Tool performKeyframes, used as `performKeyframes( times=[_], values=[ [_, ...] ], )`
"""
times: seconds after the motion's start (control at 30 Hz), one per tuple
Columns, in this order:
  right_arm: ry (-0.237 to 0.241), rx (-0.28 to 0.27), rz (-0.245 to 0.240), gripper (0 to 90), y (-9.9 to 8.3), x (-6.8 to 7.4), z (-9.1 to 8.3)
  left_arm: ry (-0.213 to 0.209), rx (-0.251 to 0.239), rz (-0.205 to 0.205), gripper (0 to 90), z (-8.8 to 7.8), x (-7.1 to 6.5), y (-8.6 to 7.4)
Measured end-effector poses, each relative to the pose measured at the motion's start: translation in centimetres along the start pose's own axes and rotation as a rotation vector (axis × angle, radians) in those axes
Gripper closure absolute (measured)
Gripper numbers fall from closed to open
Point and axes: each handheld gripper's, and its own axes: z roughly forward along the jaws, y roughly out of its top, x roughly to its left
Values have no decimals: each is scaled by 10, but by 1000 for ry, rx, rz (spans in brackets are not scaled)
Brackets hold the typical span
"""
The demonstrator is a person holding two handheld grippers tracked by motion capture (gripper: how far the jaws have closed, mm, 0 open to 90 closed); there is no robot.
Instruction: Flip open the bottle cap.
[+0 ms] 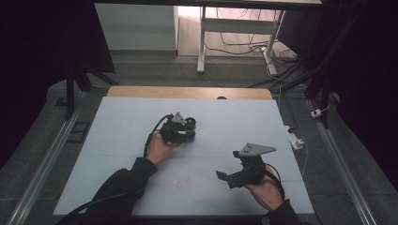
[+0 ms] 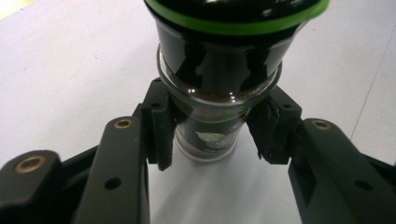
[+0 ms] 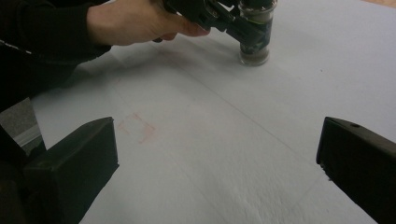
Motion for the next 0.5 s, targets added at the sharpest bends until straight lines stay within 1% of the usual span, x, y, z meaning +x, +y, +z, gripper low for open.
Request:
performKeyframes(
  times=[0.13, 0.17, 0.23, 0.5],
  values=[
    [12, -3, 18, 0, 9, -2, 10, 0, 1, 0, 538, 0, 0, 0],
    [22, 2, 26, 0, 11, -3, 13, 0, 2, 1, 538, 0, 0, 0],
    [26, 12, 26, 0, 14, -5, 18, 0, 2, 1, 538, 0, 0, 0],
    [-13, 41, 6, 0, 26, -9, 39, 2, 4, 0, 538, 0, 0, 0]
  ],
)
